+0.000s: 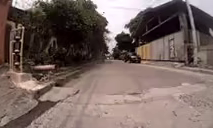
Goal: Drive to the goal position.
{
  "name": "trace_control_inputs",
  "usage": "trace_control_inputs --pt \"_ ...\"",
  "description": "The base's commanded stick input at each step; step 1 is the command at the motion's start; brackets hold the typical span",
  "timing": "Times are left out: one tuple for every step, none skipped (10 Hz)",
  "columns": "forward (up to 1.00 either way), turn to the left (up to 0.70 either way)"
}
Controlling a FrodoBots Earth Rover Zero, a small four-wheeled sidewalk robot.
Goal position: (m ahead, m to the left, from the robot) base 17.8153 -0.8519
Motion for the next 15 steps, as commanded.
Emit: trace_control_inputs --pt "1.0 0.0" --pt "1.0 0.0" --pt "1.0 0.0" --pt "1.0 0.0" --pt "1.0 0.0" --pt "1.0 0.0" --pt "1.0 0.0" --pt "1.0 0.0" --pt "1.0 0.0" --pt "1.0 0.0" --pt "1.0 0.0" --pt "1.0 0.0" --pt "1.0 0.0" --pt "1.0 0.0" --pt "1.0 0.0"
